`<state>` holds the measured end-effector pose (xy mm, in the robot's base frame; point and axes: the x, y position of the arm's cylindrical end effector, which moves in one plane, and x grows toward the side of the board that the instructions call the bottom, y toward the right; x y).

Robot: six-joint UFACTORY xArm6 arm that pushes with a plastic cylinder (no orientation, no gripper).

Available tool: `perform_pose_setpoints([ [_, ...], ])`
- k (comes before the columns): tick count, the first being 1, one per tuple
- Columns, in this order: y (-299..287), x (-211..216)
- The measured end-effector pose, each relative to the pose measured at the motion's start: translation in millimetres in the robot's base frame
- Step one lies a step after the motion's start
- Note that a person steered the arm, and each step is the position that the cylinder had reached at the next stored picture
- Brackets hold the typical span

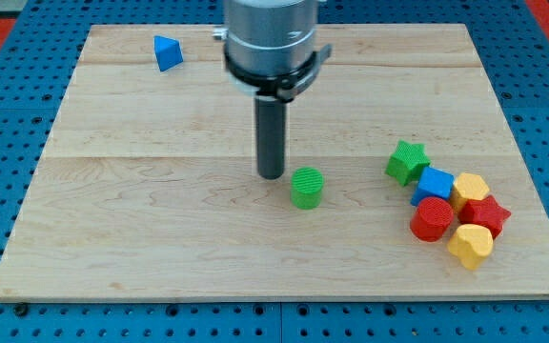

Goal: Push the triangle into the green circle

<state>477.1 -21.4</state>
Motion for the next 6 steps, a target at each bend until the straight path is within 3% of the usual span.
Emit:
perform_pose_setpoints([
  [1, 24, 20],
  [2, 103, 14],
  [3, 93, 23],
  [6, -186, 14],
])
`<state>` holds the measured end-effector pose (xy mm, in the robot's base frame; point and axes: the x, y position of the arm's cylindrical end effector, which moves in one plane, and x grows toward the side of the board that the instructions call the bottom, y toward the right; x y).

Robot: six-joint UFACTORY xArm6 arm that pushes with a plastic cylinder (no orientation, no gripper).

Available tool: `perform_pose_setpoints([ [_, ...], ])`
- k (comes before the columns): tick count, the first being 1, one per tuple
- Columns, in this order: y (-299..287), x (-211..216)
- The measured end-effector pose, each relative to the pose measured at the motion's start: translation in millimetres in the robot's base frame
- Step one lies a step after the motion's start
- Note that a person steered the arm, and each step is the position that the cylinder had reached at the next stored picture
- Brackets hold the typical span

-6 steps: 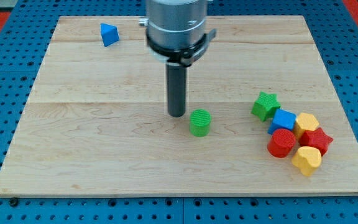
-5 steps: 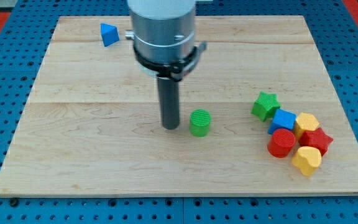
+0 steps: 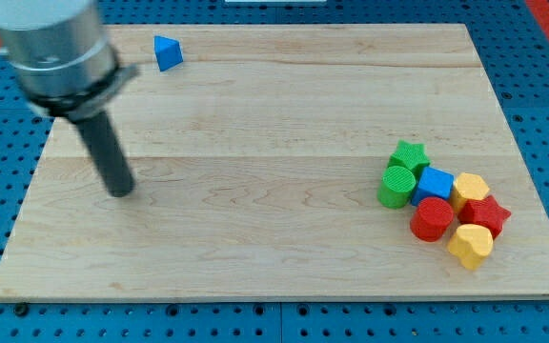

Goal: Push the triangle into the green circle

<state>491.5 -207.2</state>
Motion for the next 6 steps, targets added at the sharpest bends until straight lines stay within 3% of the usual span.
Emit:
perform_pose_setpoints([
  [1, -34, -30],
  [3, -44, -133],
  [5, -24, -251],
  [6, 23, -286],
])
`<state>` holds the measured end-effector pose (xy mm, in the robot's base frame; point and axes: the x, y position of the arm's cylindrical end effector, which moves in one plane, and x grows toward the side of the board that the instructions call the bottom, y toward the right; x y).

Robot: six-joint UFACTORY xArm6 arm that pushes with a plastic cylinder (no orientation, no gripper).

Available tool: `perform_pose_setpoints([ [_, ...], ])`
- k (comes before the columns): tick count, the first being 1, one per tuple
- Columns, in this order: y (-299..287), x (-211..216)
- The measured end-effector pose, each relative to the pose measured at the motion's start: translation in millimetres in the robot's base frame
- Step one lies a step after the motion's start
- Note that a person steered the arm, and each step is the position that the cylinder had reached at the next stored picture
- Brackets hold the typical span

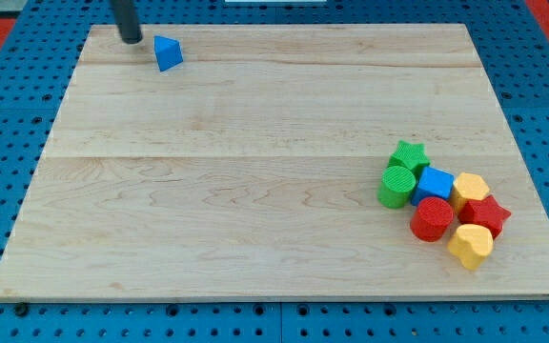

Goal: Push the triangle into the green circle

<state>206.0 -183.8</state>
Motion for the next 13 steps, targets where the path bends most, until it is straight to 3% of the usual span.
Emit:
perform_pose_setpoints([
  [1, 54, 12],
  [2, 28, 16],
  [4, 32, 93],
  [5, 2, 93],
  [6, 6, 127],
  [8, 202, 140],
  [9, 238, 174],
  [10, 239, 179],
  [11, 239, 222],
  [13, 193, 245],
])
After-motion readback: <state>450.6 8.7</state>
